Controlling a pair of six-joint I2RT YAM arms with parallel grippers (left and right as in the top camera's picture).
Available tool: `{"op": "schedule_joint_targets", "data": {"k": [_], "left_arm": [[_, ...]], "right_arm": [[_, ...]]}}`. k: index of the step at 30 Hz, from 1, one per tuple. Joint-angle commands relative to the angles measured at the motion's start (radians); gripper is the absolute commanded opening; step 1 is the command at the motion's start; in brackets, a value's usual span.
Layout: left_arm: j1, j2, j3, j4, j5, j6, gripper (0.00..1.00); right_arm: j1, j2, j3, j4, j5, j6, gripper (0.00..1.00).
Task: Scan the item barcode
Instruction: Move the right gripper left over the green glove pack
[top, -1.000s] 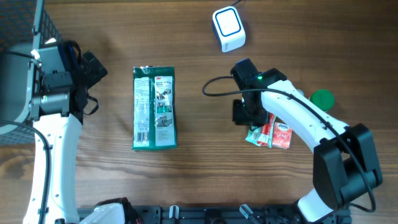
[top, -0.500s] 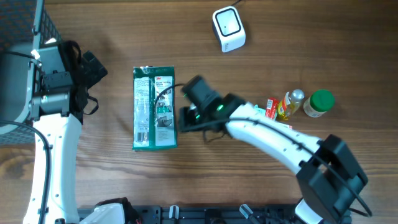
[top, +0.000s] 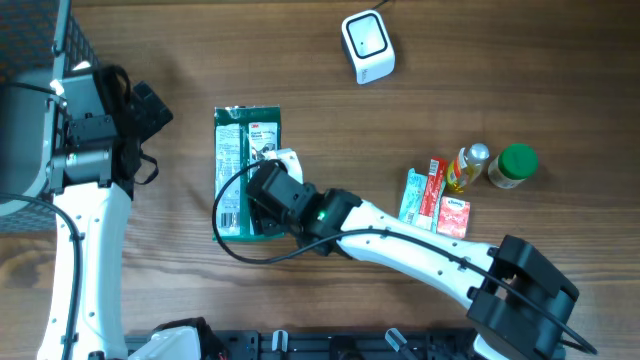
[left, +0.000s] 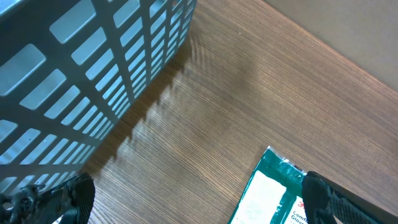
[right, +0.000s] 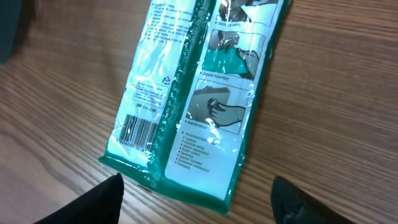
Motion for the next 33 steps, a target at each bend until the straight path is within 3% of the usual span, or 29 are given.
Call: {"op": "schedule_joint_targets", "data": {"k": [1,20,28,33], "left_arm": [[0.004,-0.001,0.003,0.003,-0.005,0.009,1.0],[0.004,-0.001,0.004,0.003,-0.005,0.009,1.0],[0.004,-0.001,0.003,0.003,-0.005,0.009,1.0],[0.004,-0.001,0.003,0.003,-0.005,0.009,1.0]], "right_arm": [[0.002,0.006,-0.002,0.002,0.036,0.006,0.77],[0.002,0.006,-0.002,0.001,0.043,0.003,0.87],[0.002,0.022,-0.002,0.006,0.101,0.003,0.87],[0.002,0.094,-0.002,0.069,0.128,0.003,0.8]]}}
